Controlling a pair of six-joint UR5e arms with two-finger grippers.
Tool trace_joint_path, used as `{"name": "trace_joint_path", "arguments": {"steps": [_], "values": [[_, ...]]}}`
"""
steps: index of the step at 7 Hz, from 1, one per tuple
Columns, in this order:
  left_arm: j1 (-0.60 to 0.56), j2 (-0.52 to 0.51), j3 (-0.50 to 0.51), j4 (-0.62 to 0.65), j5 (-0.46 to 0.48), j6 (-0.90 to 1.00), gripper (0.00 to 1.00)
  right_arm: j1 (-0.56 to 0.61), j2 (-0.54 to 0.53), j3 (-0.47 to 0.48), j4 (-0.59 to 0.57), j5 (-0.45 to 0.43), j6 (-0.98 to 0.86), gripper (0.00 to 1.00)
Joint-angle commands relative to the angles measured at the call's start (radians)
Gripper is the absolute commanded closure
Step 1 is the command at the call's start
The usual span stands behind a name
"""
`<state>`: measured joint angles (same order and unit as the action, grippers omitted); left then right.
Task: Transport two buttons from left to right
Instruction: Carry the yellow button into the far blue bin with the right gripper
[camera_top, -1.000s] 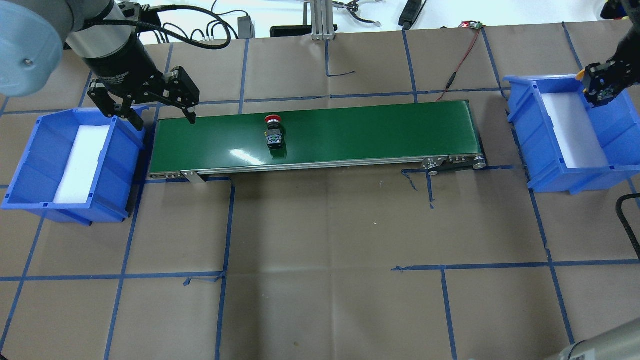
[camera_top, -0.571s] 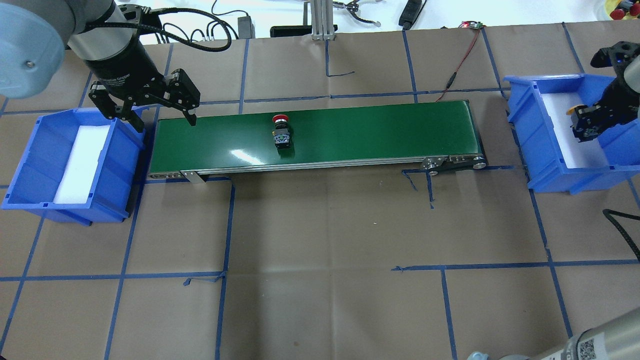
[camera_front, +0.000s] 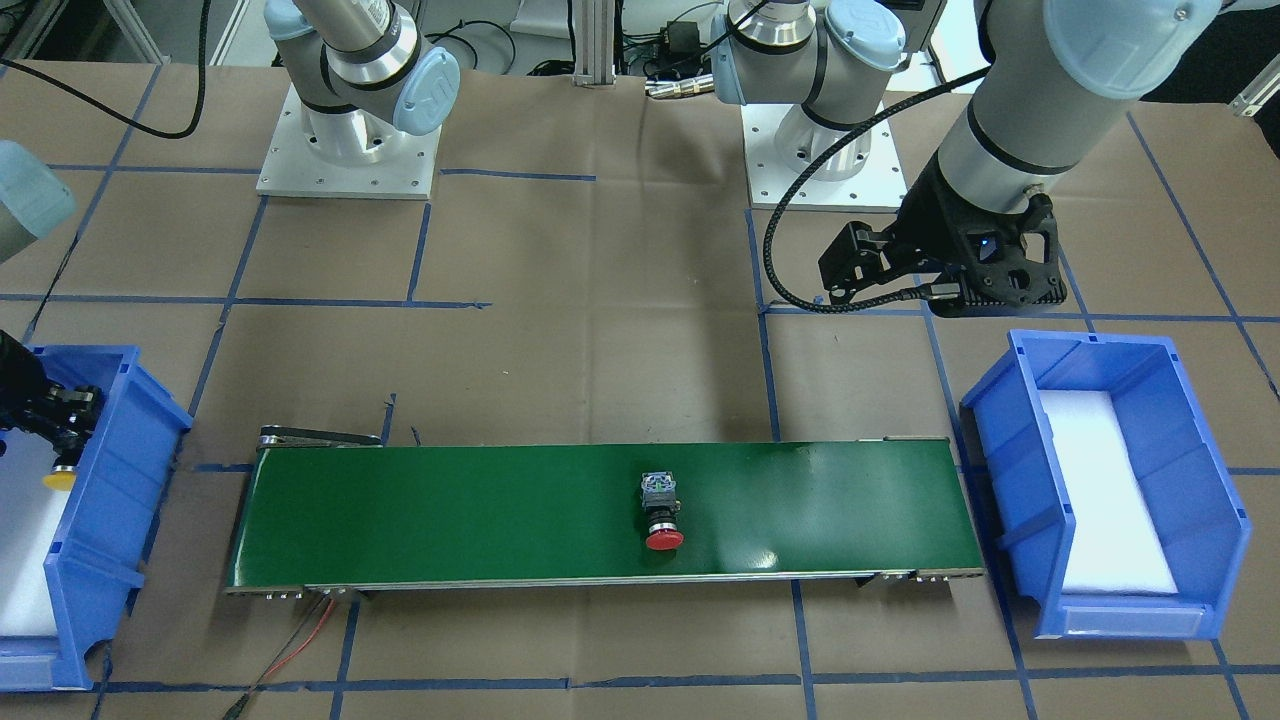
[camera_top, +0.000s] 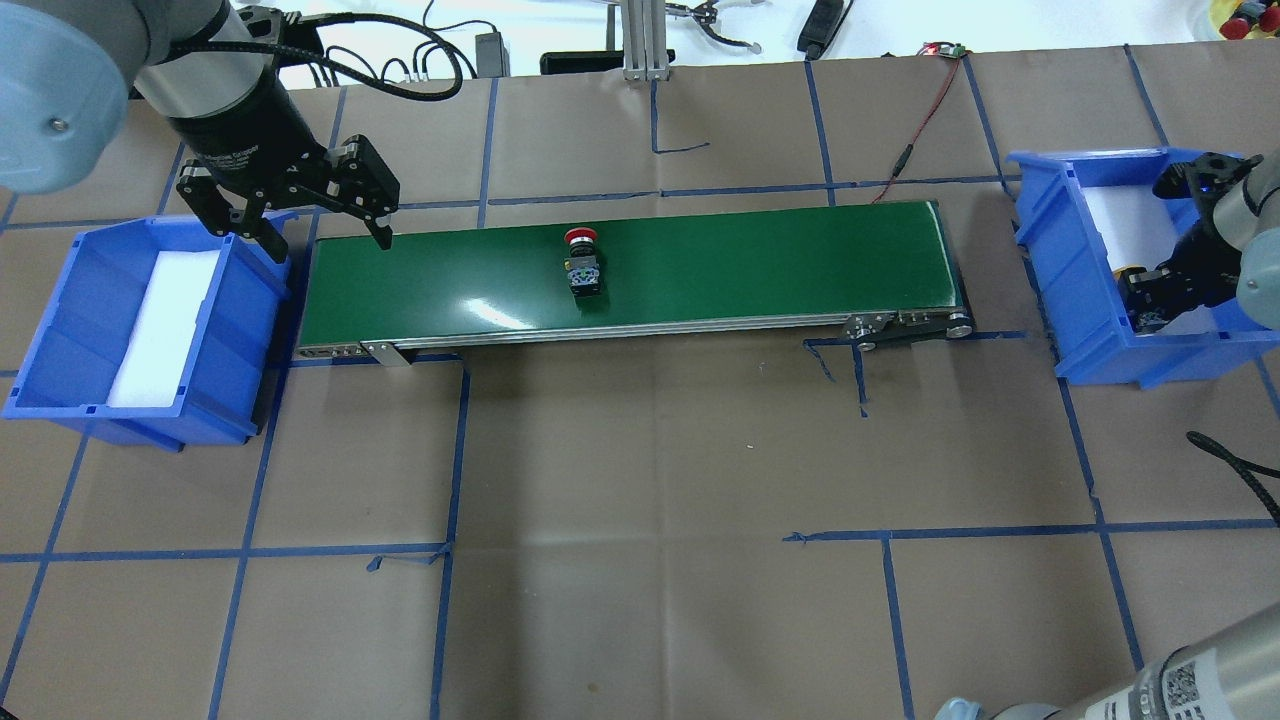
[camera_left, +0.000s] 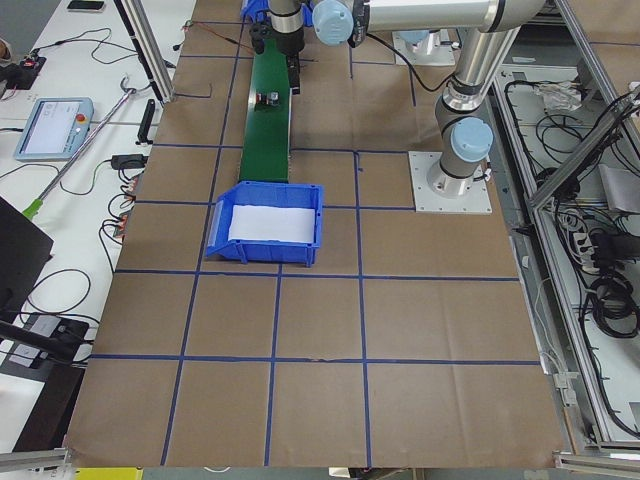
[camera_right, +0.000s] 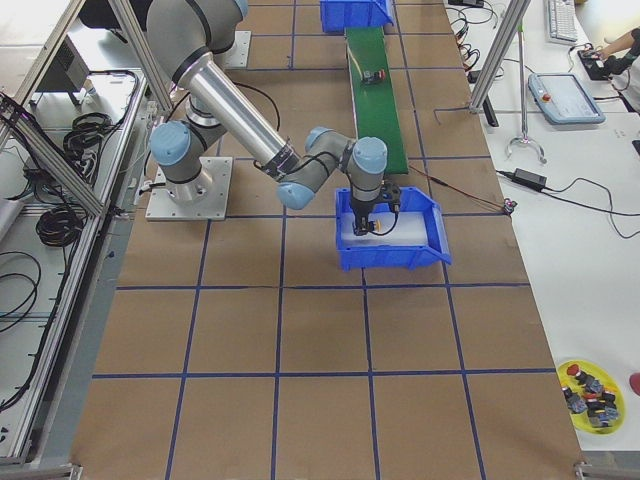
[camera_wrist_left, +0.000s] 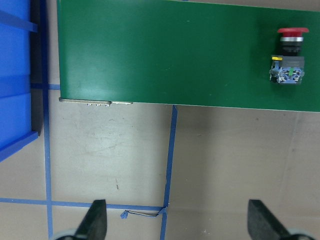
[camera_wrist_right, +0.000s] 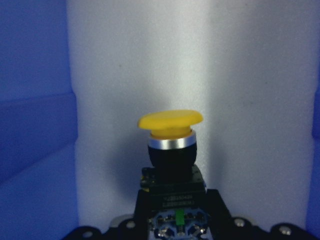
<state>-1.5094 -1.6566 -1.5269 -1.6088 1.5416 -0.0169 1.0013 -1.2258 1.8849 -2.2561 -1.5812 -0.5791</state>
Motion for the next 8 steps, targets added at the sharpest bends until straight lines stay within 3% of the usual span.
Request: {"name": "trace_joint_path", "arguments": {"steps": [1,2,3,4,6,8], "values": [[0.001,0.001,0.001,0.001,0.000,0.000,0.00,-0.003,0.017,0.000,-0.002,-0.010,-0.002,0.95],[0.002,0.003,0.001,0.000,0.000,0.000,0.00,-0.003,0.014,-0.001,-0.002,-0.017,-0.002,0.76],[0.002,0.006,-0.006,0.000,0.000,0.000,0.00,-0.003,0.012,-0.003,0.001,-0.010,0.004,0.21],[0.002,0.009,-0.004,0.000,0.000,0.002,0.00,-0.003,0.011,-0.006,0.006,-0.005,0.004,0.10],[0.002,0.011,-0.006,0.000,0.000,0.002,0.00,-0.003,-0.001,-0.019,0.007,0.000,0.008,0.08],[0.002,0.014,-0.006,0.000,0.000,0.003,0.00,0.000,-0.050,-0.099,0.044,-0.005,0.015,0.04]]}}
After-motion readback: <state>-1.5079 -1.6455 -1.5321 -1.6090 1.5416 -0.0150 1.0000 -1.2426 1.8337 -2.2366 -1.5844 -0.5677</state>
